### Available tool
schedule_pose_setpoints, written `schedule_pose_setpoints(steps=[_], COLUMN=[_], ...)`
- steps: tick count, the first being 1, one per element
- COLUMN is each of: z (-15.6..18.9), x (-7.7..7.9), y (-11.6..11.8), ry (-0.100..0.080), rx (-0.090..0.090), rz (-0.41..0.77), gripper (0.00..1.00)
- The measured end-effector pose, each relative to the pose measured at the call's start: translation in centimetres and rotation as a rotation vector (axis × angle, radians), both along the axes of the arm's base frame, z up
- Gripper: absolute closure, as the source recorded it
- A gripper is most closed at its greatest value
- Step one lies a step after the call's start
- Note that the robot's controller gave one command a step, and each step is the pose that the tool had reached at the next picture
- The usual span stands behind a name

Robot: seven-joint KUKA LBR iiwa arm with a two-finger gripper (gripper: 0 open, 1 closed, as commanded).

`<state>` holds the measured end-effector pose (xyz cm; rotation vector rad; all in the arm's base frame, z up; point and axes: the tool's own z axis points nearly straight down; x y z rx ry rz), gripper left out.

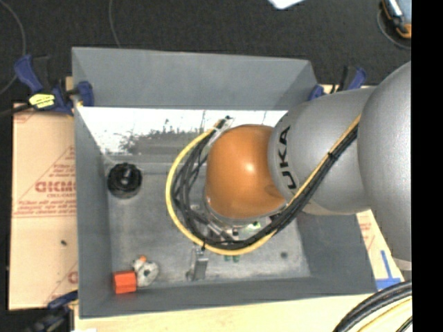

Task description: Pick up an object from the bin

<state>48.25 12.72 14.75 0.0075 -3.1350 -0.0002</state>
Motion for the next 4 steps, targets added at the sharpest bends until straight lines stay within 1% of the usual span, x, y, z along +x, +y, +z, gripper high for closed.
schedule_pose_setpoints(steps=[1, 2, 3, 4], z=[0.4, -1.5, -6.3, 0.9], x=[0.2, 2.1, 3.3, 3.0], y=[0.0, -0.2, 2.9, 1.1], ry=[-0.008, -0.006, -0.008, -0.005], rx=[0.001, 0.0, 0.001, 0.0], rz=[-0.004, 0.039, 0.102, 0.102], gripper=[0.0, 0.0, 0.0, 0.0])
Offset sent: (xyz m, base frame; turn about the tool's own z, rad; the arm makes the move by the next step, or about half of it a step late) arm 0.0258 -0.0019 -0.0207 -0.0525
